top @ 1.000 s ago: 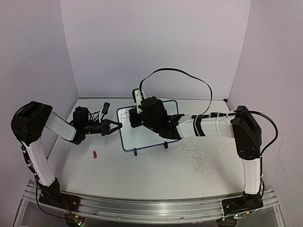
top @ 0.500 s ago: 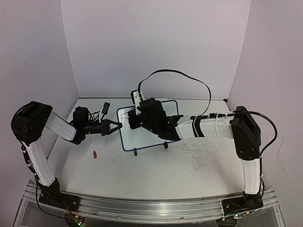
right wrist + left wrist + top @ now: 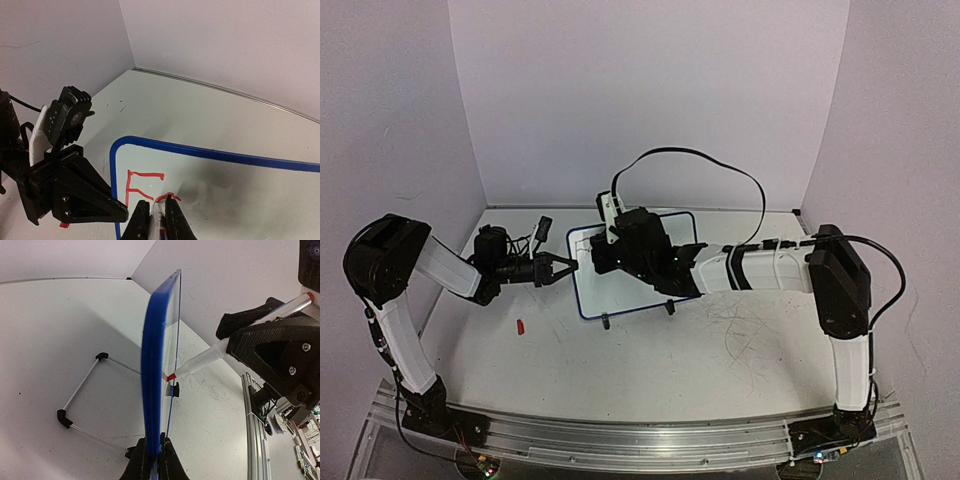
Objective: Write a sentence on the whiteboard
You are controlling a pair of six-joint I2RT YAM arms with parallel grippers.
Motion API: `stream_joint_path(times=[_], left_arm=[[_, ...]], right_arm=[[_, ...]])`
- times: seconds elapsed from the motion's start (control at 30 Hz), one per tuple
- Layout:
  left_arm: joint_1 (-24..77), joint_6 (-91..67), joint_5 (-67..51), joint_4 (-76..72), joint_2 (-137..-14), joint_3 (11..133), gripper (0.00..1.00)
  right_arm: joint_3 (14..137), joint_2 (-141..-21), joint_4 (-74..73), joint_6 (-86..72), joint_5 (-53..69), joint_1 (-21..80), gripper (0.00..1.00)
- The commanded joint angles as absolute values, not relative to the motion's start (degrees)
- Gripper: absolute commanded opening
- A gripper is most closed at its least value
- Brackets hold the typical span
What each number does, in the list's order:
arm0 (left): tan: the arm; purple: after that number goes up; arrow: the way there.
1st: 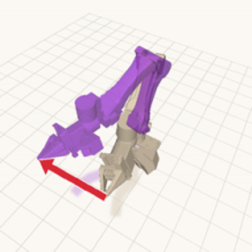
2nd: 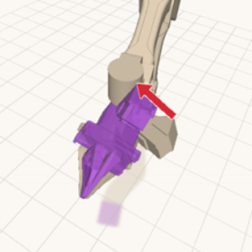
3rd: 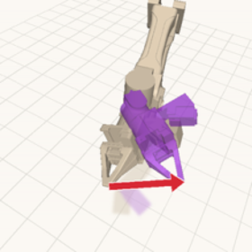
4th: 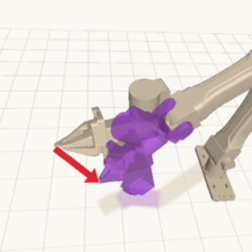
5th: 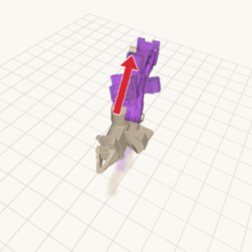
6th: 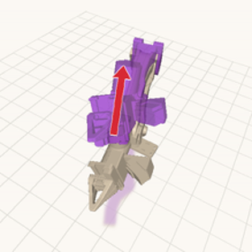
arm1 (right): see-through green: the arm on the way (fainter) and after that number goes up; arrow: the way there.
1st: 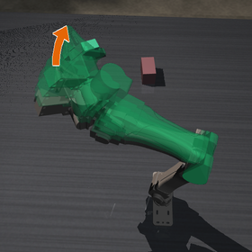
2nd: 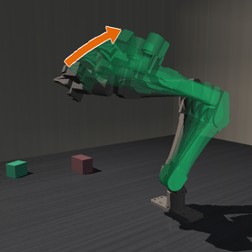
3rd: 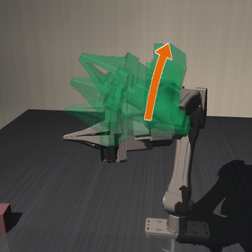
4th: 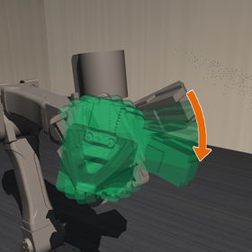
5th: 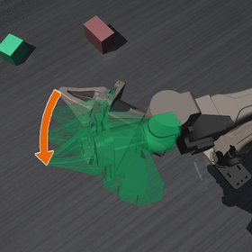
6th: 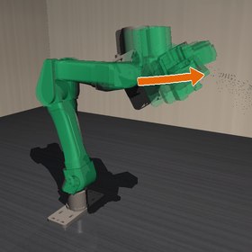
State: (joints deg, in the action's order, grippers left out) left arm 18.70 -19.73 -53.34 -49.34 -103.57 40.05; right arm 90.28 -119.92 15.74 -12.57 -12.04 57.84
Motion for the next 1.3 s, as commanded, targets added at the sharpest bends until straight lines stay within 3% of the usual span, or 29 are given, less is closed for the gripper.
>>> stream_joint_path(times=[0.0,1.27], left_arm=[[18.8,-18.1,-52.4,-48.9,-102.1,40.5,0.0],[18.9,-18.0,-52.3,-48.8,-102.0,40.3,0.0]], right_arm=[[89.5,-120.0,14.9,-13.1,-12.4,57.7,0.0],[88.1,-117.6,16.1,-12.0,-19.0,57.6,0.0]])
